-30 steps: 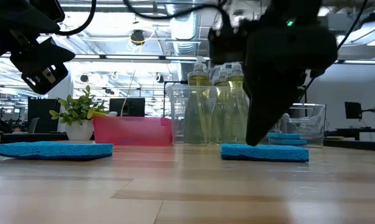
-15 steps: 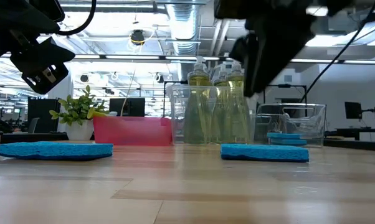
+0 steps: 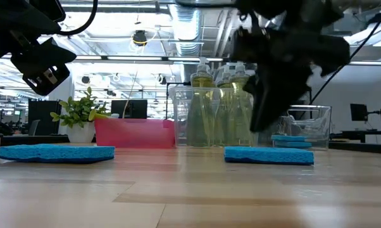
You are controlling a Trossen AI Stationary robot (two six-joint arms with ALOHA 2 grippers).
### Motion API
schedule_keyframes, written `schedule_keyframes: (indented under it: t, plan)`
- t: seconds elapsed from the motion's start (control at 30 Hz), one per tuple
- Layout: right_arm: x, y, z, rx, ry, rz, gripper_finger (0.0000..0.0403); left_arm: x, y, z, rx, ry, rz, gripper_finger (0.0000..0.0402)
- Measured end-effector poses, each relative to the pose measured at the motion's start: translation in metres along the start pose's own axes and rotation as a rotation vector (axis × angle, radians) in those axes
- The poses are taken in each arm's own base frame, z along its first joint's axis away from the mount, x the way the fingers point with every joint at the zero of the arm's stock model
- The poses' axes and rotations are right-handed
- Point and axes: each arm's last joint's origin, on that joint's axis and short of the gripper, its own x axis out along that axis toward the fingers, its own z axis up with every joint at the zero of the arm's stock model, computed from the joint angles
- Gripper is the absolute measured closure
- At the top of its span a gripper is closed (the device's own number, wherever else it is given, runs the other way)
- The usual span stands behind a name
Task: Pick & Place Kitchen Sink Supplies
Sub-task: Put the blue dishwashing sponge into the transparent bin
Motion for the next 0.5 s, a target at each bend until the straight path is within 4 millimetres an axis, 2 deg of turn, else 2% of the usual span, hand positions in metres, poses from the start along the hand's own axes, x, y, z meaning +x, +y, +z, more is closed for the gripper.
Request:
schedule_keyframes:
  t: [0.13,0.5]
  plan:
    - [0.02,-0.001,-0.01,0.011,0.063,-0.015,0.0285,0.0,0.0,0.0,0.018,0.0,0.0,0.0239]
    - [0.066,-0.003,-0.017,0.053,0.102,-0.033,0.0285,0.0,0.0,0.0,0.028,0.002,0.003,0.0239]
